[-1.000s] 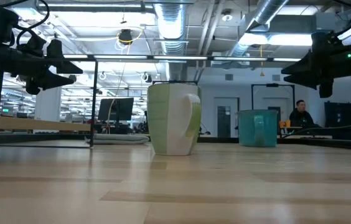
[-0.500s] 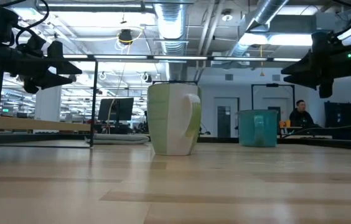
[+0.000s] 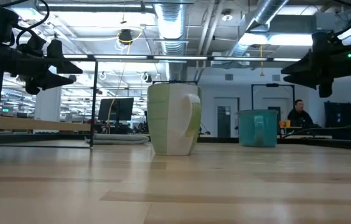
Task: Stack small to large cups/mugs on shelf
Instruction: Put the top blue mug on the shelf
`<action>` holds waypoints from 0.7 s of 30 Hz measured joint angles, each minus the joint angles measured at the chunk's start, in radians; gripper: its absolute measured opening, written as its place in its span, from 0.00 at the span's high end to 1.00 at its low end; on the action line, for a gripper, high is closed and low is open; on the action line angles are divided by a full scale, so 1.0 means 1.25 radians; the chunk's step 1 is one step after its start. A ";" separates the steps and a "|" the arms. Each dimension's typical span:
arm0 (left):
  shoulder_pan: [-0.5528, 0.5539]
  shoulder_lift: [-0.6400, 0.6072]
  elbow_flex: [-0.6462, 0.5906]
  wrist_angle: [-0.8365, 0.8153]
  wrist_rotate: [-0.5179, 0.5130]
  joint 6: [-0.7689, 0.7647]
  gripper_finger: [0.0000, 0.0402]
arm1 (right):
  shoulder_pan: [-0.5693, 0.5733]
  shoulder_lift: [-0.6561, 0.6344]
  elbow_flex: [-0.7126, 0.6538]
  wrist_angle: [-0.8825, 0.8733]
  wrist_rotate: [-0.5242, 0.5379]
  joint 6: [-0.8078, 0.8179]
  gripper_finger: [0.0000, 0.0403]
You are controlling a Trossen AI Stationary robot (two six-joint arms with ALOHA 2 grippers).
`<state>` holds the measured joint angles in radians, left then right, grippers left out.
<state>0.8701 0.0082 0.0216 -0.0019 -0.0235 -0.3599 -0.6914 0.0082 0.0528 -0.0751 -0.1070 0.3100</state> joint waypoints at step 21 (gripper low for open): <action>0.000 0.000 0.000 0.000 -0.001 0.003 0.35 | 0.051 0.455 0.581 -0.311 0.046 -0.032 0.57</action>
<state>0.8701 0.0082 0.0216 -0.0020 -0.0246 -0.3557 -0.6281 0.5771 0.7796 -0.4634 -0.0492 0.2699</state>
